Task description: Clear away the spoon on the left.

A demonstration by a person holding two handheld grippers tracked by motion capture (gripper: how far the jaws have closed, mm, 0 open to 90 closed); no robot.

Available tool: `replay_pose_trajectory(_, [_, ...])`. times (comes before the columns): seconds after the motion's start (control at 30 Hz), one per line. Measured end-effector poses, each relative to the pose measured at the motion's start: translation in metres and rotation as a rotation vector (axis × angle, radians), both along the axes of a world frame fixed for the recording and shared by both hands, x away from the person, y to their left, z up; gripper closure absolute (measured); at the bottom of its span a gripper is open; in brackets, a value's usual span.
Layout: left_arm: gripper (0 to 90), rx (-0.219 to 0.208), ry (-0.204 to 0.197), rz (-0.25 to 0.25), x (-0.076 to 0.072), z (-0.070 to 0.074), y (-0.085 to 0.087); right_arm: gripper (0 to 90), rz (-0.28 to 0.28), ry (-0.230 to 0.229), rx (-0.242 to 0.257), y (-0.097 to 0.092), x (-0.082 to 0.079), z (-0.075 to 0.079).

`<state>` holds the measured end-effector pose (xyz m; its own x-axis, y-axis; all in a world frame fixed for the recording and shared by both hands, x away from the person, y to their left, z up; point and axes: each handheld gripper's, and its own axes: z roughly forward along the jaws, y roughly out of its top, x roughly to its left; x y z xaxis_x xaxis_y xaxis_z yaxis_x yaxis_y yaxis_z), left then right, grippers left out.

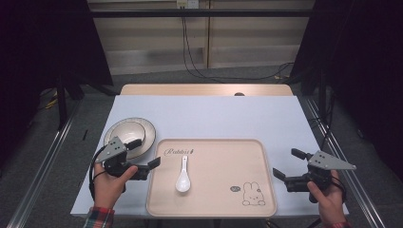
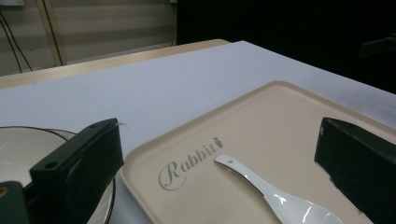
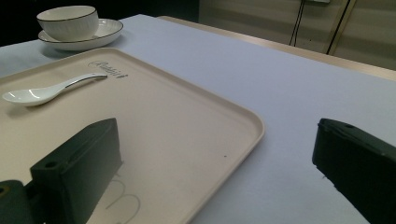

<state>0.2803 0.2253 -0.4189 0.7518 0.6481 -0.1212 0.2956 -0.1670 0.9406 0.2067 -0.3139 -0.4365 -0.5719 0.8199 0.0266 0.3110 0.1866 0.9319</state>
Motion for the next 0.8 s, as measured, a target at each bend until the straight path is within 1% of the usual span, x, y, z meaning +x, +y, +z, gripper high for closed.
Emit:
replay_pose_trajectory(0.03, [0.9,-0.007,0.004,0.012,-0.001,0.0,0.0,0.7,0.0,0.002,0.002,0.0,0.0,0.0])
replay_pose_trajectory(0.07, [0.9,-0.002,-0.002,0.003,0.0,0.0,0.002,0.7,-0.003,0.003,0.006,-0.001,0.0,0.0])
replay_pose_trajectory(0.1, [0.9,-0.001,0.003,0.005,-0.001,0.0,0.003,0.7,-0.005,0.005,0.007,-0.002,0.0,0.0])
replay_pose_trajectory(0.13, [0.9,-0.003,-0.004,0.003,0.0,0.0,0.004,0.7,-0.006,0.004,0.011,-0.003,0.0,0.0])
replay_pose_trajectory(0.17, [0.9,-0.003,-0.002,0.016,-0.001,0.0,0.005,0.7,-0.008,0.007,0.014,-0.004,0.0,0.0])
replay_pose_trajectory(0.2, [0.9,-0.001,-0.003,0.012,-0.001,0.0,0.006,0.7,-0.012,0.006,0.015,-0.005,0.0,0.0])
replay_pose_trajectory(0.23, [0.9,-0.008,-0.004,0.02,-0.001,0.0,0.008,0.7,-0.012,0.006,0.017,-0.005,0.0,0.0])
replay_pose_trajectory(0.27, [0.8,-0.004,-0.007,0.019,-0.001,0.0,0.009,0.6,-0.017,0.01,0.021,-0.006,0.0,0.0])
replay_pose_trajectory(0.3, [0.9,-0.009,-0.009,0.01,-0.001,0.0,0.01,0.6,-0.021,0.012,0.024,-0.007,0.0,0.0])
replay_pose_trajectory(0.33, [0.8,-0.002,-0.01,0.015,-0.001,0.0,0.011,0.5,-0.023,0.011,0.03,-0.008,0.0,0.0])
replay_pose_trajectory(0.43, [0.8,0.013,-0.023,0.012,-0.001,0.001,0.015,0.5,-0.021,0.01,0.032,-0.011,0.0,0.0])
replay_pose_trajectory(0.53, [0.8,-0.005,-0.021,0.011,-0.002,0.001,0.018,0.5,-0.028,0.012,0.034,-0.013,0.0,-0.001])
replay_pose_trajectory(0.57, [0.8,0.007,-0.026,0.021,-0.002,0.002,0.019,0.5,-0.026,0.015,0.035,-0.013,0.0,-0.001])
replay_pose_trajectory(0.7, [0.8,-0.002,-0.03,0.029,-0.003,0.002,0.023,0.7,-0.023,0.013,0.029,-0.014,0.0,-0.001])
replay_pose_trajectory(0.77, [0.8,0.007,-0.035,0.03,-0.003,0.002,0.026,0.7,-0.029,0.009,0.028,-0.015,0.0,-0.001])
replay_pose_trajectory(0.8, [0.8,0.009,-0.03,0.029,-0.004,0.001,0.027,0.7,-0.025,0.009,0.027,-0.015,0.0,-0.001])
